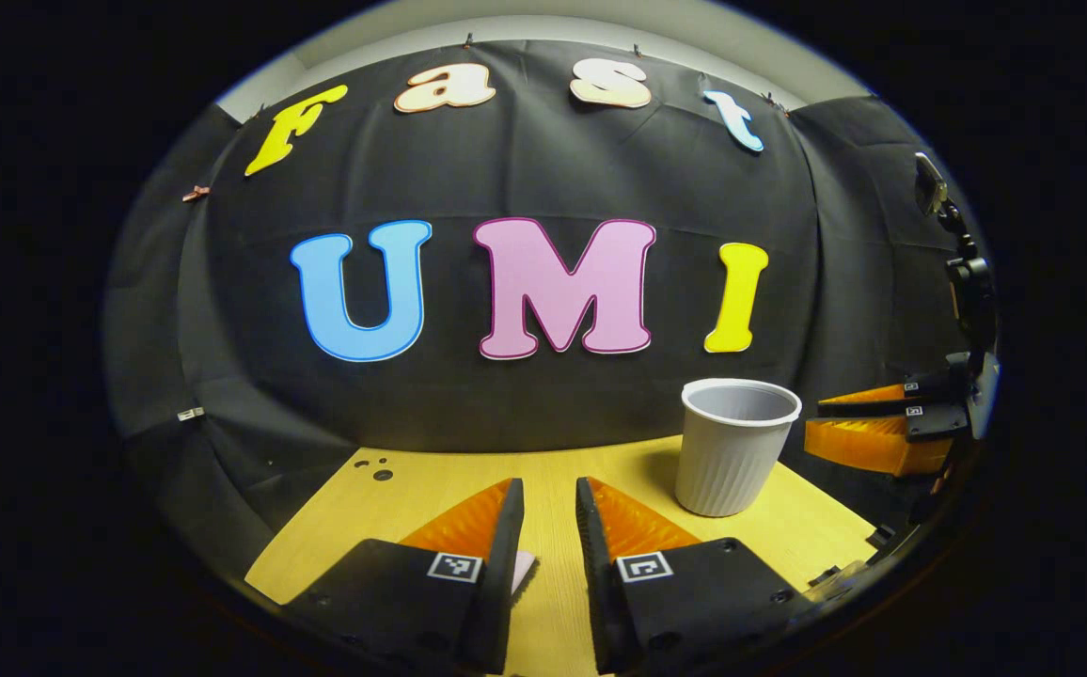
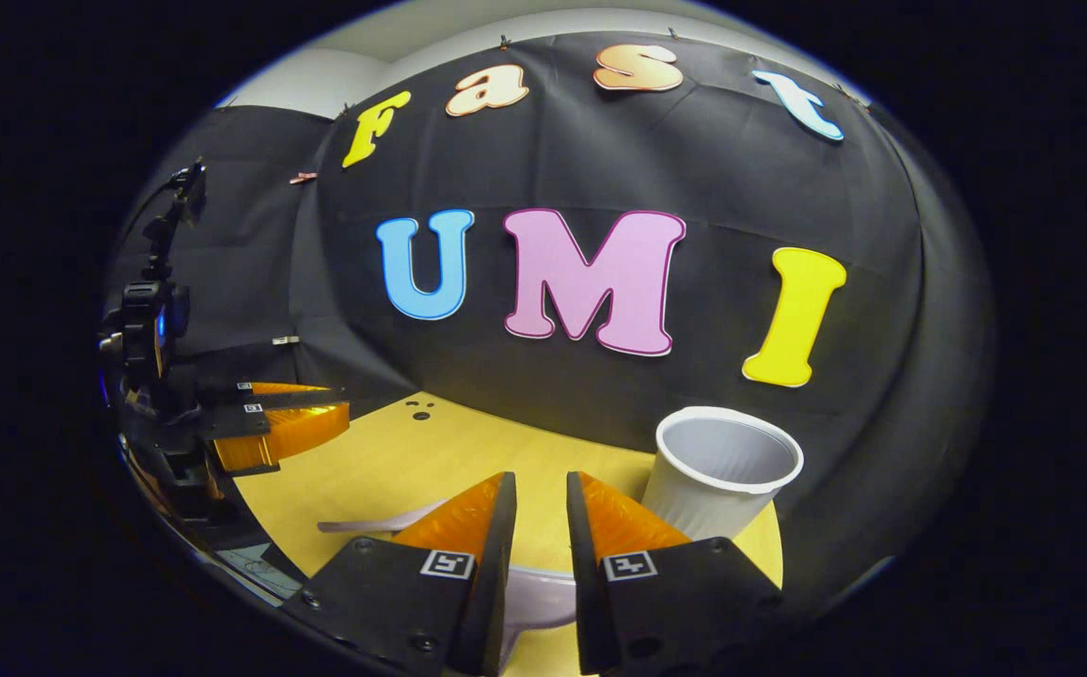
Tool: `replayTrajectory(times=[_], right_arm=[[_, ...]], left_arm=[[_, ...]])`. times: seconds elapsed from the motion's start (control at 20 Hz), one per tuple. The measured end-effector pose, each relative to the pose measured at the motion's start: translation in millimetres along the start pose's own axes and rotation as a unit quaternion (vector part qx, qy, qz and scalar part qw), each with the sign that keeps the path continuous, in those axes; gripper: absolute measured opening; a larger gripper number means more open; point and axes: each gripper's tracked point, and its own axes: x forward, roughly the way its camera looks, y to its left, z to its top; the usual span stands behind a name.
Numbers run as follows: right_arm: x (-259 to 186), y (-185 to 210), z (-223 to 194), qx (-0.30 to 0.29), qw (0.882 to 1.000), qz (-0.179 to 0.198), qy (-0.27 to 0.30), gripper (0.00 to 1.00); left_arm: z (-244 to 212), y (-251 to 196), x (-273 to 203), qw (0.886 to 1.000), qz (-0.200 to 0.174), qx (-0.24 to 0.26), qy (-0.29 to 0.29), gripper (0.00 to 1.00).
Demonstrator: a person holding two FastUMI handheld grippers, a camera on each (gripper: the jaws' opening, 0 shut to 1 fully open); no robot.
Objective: Pick up the small broom and dustpan from the desktop, sweep the trash into the dustpan with the broom, and then empty the trash into the garbage bin.
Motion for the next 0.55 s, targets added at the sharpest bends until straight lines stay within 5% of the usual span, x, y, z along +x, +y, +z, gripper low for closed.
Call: replayTrajectory(times=[0.55], right_arm=[[-7.4, 8.5, -7.7, -0.007, 0.997, 0.072, 0.002, 0.35]], left_arm=[[-26.9, 5.1, -41.4, 0.995, 0.086, -0.03, 0.034, 0.39]])
